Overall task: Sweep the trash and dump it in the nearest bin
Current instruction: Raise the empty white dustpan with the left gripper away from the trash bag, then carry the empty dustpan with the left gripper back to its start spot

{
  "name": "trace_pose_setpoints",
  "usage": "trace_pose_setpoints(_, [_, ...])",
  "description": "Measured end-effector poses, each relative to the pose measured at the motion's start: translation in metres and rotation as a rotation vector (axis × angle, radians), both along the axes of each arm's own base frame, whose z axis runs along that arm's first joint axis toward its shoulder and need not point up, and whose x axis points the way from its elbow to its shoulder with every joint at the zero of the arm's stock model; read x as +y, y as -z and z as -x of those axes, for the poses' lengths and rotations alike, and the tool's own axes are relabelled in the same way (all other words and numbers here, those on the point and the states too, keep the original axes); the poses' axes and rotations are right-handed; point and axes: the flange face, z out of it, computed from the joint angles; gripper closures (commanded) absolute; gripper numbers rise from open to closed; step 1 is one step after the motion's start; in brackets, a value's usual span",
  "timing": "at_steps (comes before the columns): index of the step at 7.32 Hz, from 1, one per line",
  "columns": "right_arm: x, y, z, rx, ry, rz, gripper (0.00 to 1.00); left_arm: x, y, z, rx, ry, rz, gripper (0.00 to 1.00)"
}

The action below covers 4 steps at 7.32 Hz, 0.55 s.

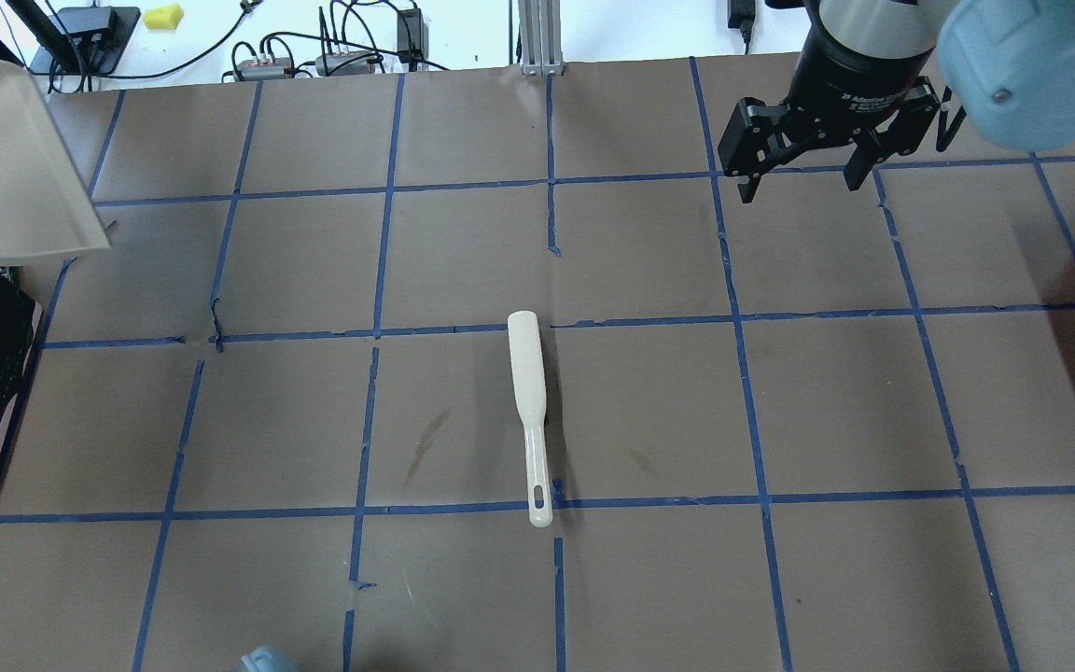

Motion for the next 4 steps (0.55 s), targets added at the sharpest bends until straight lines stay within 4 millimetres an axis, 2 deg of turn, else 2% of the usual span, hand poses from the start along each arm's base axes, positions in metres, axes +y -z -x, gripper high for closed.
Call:
trace_pose_setpoints(2, [-0.001,-0.001,0.000,-0.001,0.000,0.007,0.00,-0.030,0.022,0.078,0.040,0.062,-0.001,0.90])
trace_pose_setpoints(4, [-0.001,-0.001,0.001,-0.002,0.001,0.007,0.00,-0.045,0.047,0.159,0.093,0.042,-0.001,0.90])
